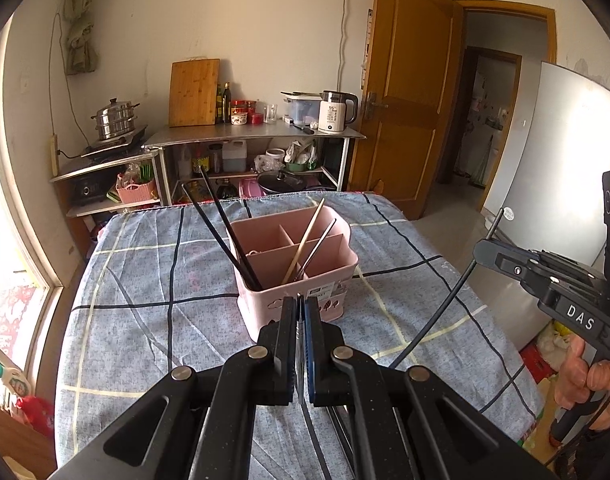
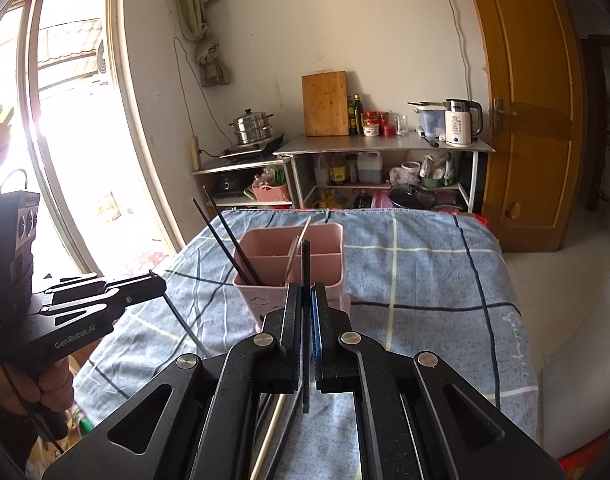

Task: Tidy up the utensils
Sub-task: 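Lift and carry both held sticks upright over the pink basket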

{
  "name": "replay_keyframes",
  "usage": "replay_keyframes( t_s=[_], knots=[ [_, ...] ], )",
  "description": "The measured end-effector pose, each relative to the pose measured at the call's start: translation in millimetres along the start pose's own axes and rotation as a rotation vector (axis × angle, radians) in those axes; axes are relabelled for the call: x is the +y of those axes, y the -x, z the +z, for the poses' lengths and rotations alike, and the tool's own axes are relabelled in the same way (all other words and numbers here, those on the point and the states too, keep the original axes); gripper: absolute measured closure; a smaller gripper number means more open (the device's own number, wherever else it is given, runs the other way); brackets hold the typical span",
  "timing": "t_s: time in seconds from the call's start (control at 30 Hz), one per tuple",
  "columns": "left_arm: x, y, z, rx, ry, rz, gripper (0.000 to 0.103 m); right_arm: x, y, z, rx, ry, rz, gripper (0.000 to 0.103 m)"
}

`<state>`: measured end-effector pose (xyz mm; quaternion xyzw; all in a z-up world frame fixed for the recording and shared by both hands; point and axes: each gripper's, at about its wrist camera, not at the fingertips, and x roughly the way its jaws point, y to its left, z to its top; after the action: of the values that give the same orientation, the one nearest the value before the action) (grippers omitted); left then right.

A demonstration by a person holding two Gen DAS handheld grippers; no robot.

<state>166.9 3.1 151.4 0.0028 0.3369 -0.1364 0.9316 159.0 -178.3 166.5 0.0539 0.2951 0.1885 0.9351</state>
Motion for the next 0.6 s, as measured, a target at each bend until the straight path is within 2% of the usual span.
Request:
replay_keyframes(
  t_s=[0.3,0.6],
  knots=[
    [11,9,39,-0.046,0.011,-0.007,0.1,13,-2,27,-0.047,0.016,0.031,0.099],
    [25,7,85,-0.094,0.018,0.023,0.1,23,-13,68,-0.104,0.032,0.056,0.099]
  ],
)
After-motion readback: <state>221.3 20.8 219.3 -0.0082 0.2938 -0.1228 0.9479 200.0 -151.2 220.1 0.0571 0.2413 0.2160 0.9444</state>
